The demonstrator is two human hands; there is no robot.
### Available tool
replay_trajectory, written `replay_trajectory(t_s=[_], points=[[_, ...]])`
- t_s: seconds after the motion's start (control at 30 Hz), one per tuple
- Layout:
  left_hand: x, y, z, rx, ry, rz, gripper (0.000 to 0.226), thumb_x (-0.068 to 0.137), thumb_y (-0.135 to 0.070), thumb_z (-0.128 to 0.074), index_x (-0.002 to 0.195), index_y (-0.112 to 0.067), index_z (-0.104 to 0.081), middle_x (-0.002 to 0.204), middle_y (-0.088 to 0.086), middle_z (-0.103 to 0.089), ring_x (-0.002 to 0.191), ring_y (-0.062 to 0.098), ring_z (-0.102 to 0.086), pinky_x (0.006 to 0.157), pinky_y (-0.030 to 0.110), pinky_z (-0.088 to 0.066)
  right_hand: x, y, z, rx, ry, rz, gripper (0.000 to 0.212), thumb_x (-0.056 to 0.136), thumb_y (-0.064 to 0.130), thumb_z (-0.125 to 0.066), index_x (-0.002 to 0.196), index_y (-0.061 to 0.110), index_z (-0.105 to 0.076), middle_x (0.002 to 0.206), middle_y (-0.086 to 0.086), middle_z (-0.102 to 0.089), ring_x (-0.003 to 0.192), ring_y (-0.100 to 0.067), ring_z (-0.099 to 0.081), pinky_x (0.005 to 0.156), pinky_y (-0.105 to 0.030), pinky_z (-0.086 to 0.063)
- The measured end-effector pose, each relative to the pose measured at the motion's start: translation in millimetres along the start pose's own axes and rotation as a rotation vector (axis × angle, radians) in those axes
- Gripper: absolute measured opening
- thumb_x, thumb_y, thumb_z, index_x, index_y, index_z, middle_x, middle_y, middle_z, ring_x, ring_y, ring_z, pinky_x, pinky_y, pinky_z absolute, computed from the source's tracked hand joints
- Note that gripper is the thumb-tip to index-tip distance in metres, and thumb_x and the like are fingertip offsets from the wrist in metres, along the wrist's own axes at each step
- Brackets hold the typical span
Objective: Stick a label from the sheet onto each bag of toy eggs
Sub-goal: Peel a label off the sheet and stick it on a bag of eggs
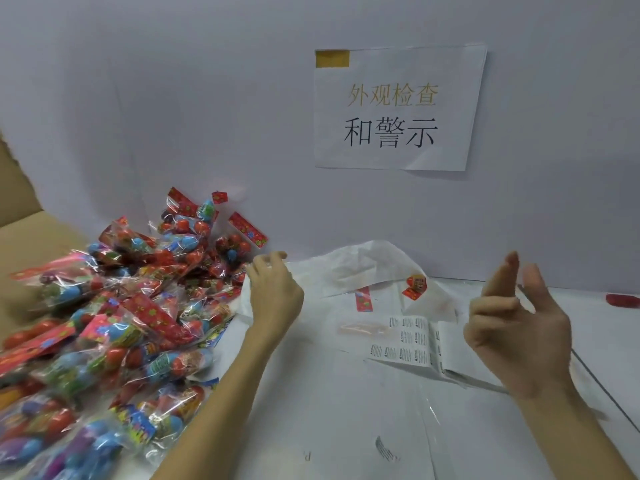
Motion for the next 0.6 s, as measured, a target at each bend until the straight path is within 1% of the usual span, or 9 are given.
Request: replay_trajectory(t_s=[0.03, 0.07, 0.1, 0.13, 0.2, 0.3, 0.37, 0.47, 0.6], points=[[5, 13, 6, 0.247, -0.012, 0.029, 0.047, 0.096, -0.005, -0.057, 0.141, -0.008, -0.046, 0.149, 0.023, -0.042, 0.138, 0.041, -0.036, 0.116, 0.045, -0.033, 4, -3, 4, -0.081, -0.081, 0.023, 0.053, 0.108, 0.057, -0.041, 0.123, 0.020, -0.076, 0.113, 0.000, -0.079, 0.076, -0.013, -0.070, 0.062, -0.016, -0.040], [8, 25, 12, 0.469, 0.026, 0.099, 0.050, 0.095, -0.009, -0.056, 0.143, -0.007, -0.042, 0.154, 0.030, -0.036, 0.144, 0.048, -0.031, 0.122, 0.054, -0.025, 7, -6, 8, -0.185, -0.172, 0.061, 0.045, 0.105, 0.055, -0.049, 0.118, 0.023, -0.078, 0.103, 0.006, -0.079, 0.067, -0.007, -0.066, 0.056, -0.014, -0.039], [10, 38, 18, 0.628, 0.094, 0.186, 0.051, 0.097, -0.015, -0.054, 0.145, -0.008, -0.039, 0.158, 0.035, -0.031, 0.148, 0.053, -0.026, 0.124, 0.062, -0.016, 10, -9, 12, -0.283, -0.259, 0.096, 0.037, 0.100, 0.052, -0.058, 0.114, 0.026, -0.080, 0.094, 0.010, -0.078, 0.061, -0.003, -0.061, 0.052, -0.012, -0.038], [11, 50, 22, 0.710, 0.153, 0.256, 0.053, 0.099, -0.021, -0.052, 0.148, -0.009, -0.037, 0.159, 0.037, -0.029, 0.150, 0.055, -0.023, 0.123, 0.067, -0.011, 13, -13, 15, -0.352, -0.328, 0.107, 0.034, 0.092, 0.050, -0.066, 0.110, 0.026, -0.081, 0.089, 0.011, -0.075, 0.057, -0.002, -0.057, 0.049, -0.012, -0.037], [14, 69, 23, 0.748, 0.224, 0.302, 0.054, 0.102, -0.027, -0.048, 0.151, -0.008, -0.034, 0.159, 0.033, -0.034, 0.149, 0.052, -0.029, 0.123, 0.062, -0.016, 19, -24, 16, -0.420, -0.403, 0.082, 0.038, 0.082, 0.047, -0.073, 0.107, 0.021, -0.082, 0.085, 0.006, -0.073, 0.056, -0.007, -0.055, 0.047, -0.016, -0.039], [16, 75, 23, 0.762, 0.182, 0.249, 0.046, 0.101, -0.025, -0.050, 0.143, -0.011, -0.040, 0.150, 0.023, -0.045, 0.137, 0.038, -0.042, 0.116, 0.044, -0.034, 25, -35, 18, -0.450, -0.450, 0.034, 0.041, 0.089, 0.046, -0.065, 0.108, 0.013, -0.081, 0.084, -0.001, -0.070, 0.056, -0.012, -0.054, 0.046, -0.020, -0.045], [15, 73, 23, 0.777, 0.128, 0.229, 0.039, 0.099, -0.025, -0.056, 0.134, -0.015, -0.043, 0.141, 0.017, -0.046, 0.128, 0.031, -0.044, 0.107, 0.037, -0.037, 26, -38, 20, -0.464, -0.457, 0.015, 0.043, 0.093, 0.044, -0.061, 0.111, 0.011, -0.080, 0.082, -0.003, -0.068, 0.056, -0.014, -0.054, 0.046, -0.022, -0.048], [14, 73, 25, 0.775, 0.088, 0.212, 0.033, 0.096, -0.023, -0.060, 0.126, -0.018, -0.046, 0.132, 0.012, -0.050, 0.120, 0.027, -0.046, 0.102, 0.034, -0.038, 26, -40, 22, -0.493, -0.470, -0.007, 0.043, 0.093, 0.043, -0.060, 0.110, 0.009, -0.080, 0.081, -0.004, -0.066, 0.057, -0.016, -0.054, 0.047, -0.023, -0.048], [14, 76, 20, 0.773, 0.077, 0.207, 0.032, 0.099, -0.023, -0.055, 0.129, -0.018, -0.046, 0.134, 0.012, -0.051, 0.122, 0.029, -0.048, 0.106, 0.039, -0.037, 27, -42, 24, -0.511, -0.491, -0.026, 0.043, 0.091, 0.042, -0.062, 0.110, 0.008, -0.080, 0.080, -0.005, -0.063, 0.058, -0.016, -0.054, 0.046, -0.024, -0.047]])
Point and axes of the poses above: each hand's wrist, its own x-axis towards the middle knuckle, its own z-axis out of the back of the hand, y = z × x, the point moved 3 cm from there along x, towards the middle knuckle
